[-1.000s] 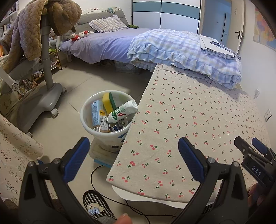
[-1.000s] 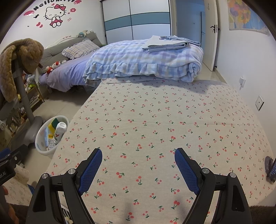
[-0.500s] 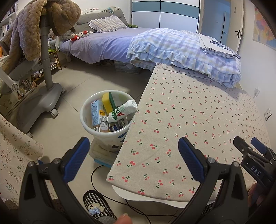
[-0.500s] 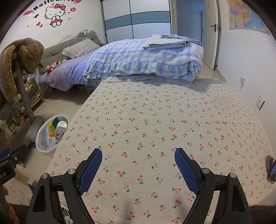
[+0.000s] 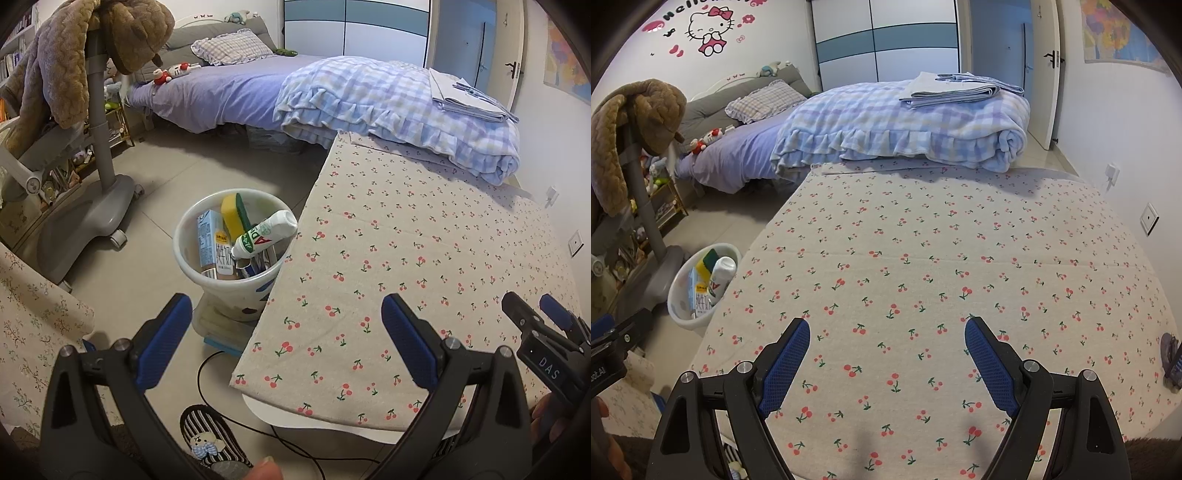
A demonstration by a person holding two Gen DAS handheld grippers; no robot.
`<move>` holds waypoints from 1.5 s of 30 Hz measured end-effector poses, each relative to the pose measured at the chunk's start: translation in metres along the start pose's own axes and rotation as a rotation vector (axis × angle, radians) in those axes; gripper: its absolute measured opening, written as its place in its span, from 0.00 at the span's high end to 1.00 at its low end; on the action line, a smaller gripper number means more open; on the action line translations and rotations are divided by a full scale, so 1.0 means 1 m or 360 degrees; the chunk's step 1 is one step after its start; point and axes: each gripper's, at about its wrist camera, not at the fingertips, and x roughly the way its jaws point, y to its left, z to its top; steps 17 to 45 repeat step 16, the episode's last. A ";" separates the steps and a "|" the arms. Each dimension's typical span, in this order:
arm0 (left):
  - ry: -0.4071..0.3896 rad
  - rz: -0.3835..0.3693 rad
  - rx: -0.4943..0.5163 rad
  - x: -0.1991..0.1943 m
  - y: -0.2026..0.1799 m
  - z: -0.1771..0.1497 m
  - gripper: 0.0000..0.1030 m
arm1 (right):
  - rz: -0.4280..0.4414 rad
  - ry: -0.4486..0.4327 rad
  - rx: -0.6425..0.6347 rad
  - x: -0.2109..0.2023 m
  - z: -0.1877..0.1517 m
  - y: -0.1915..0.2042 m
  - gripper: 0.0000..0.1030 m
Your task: Collect trash
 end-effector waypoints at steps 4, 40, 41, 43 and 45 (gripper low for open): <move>0.0002 0.0002 0.0000 0.000 0.000 0.000 0.01 | 0.0000 0.0000 0.0001 0.000 0.000 0.000 0.15; 0.0058 -0.0096 -0.0033 0.004 0.005 0.004 0.01 | 0.0020 0.0012 -0.0009 0.007 -0.004 0.004 0.15; 0.0058 -0.0096 -0.0033 0.004 0.005 0.004 0.01 | 0.0020 0.0012 -0.0009 0.007 -0.004 0.004 0.15; 0.0058 -0.0096 -0.0033 0.004 0.005 0.004 0.01 | 0.0020 0.0012 -0.0009 0.007 -0.004 0.004 0.15; 0.0058 -0.0096 -0.0033 0.004 0.005 0.004 0.01 | 0.0020 0.0012 -0.0009 0.007 -0.004 0.004 0.15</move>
